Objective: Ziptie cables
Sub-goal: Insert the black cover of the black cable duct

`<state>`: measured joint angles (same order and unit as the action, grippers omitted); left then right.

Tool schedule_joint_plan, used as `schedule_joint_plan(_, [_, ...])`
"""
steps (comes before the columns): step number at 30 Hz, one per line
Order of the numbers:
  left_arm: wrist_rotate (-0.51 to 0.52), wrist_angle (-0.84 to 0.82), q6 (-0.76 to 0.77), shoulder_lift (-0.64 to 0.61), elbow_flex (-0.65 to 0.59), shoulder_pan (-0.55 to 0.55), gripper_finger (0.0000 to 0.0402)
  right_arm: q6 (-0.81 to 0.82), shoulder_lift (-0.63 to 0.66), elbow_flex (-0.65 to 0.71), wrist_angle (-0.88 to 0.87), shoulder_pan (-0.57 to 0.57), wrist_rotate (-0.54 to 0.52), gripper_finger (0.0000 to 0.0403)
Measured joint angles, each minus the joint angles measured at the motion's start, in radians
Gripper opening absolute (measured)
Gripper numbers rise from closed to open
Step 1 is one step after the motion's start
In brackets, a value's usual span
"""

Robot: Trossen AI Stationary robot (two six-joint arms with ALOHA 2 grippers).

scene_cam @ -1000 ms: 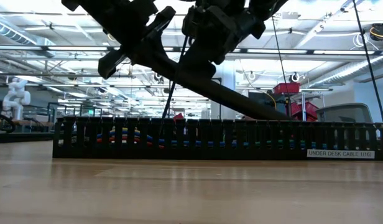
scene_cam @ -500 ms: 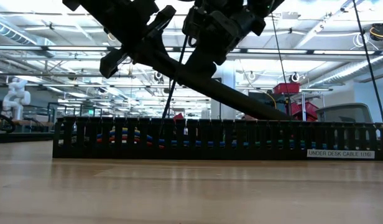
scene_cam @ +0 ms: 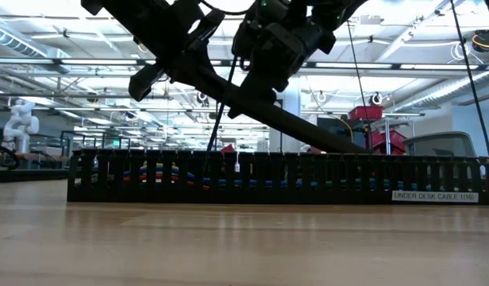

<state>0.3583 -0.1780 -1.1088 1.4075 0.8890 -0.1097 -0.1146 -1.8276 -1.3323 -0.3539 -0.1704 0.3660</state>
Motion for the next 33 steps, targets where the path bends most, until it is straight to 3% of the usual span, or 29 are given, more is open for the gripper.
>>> schedule_joint_plan(12, [0.002, 0.014, 0.004, 0.000, 0.000, -0.001, 0.0002, 0.024, -0.002, 0.000, 0.011, -0.006, 0.050, 0.0229])
schedule_joint_plan(33, [-0.003, 0.012, 0.003, 0.000, 0.000, -0.002, 0.0022, 0.032, -0.002, 0.000, 0.007, -0.006, 0.055, 0.0226])
